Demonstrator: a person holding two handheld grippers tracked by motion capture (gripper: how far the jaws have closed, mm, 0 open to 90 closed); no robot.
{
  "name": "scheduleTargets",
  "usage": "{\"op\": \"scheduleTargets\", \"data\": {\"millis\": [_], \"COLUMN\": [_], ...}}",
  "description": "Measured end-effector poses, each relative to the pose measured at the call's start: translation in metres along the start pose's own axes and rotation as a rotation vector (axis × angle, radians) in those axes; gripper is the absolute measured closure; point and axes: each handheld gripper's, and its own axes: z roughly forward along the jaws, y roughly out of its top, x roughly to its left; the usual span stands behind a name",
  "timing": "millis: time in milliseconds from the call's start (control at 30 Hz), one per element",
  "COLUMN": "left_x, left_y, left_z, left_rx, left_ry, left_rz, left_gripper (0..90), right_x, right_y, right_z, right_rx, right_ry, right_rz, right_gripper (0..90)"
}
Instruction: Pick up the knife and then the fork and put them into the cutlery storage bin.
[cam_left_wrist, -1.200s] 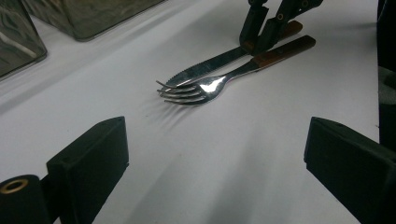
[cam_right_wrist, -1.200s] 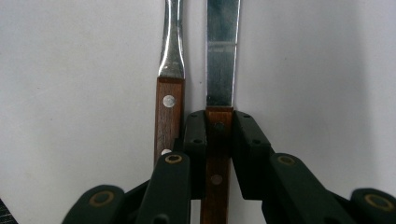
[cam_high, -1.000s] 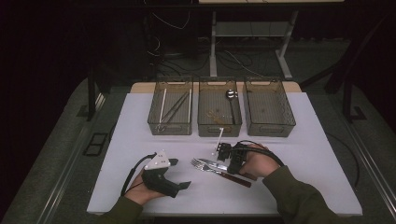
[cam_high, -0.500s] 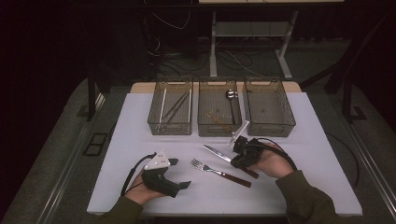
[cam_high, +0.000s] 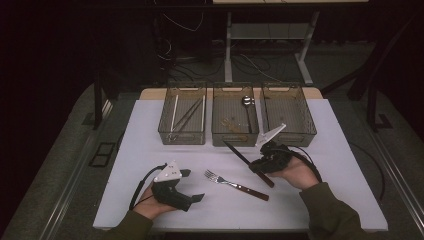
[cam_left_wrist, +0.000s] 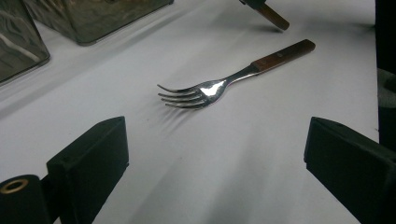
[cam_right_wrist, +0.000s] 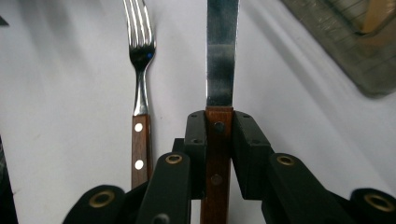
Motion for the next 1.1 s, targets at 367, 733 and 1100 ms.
{"op": "scheduleTargets", "data": {"millis": [367,733,1100], "left_x": [0.001,0.001,0.002], "left_y": [0.000,0.000,-0.001], "left_z": [-0.001,-0.001,0.000], "left_rx": [0.004,0.007,0.004], "left_ry": [0.000,0.001,0.014], "left_rz": [0.008,0.008,0.001], "left_gripper": [5.0,5.0,5.0], "right_x": [-0.011,-0.020,-0.030], "right_y": [-0.003,-0.008,-0.011], "right_z": [-0.019,-0.034,-0.050], "right_rx": [-0.133,-0.218,-0.269], "right_ry": [-0.021,-0.045,-0.082], "right_rz": [0.041,0.085,0.115], "right_gripper": [77.3,77.3,77.3]}}
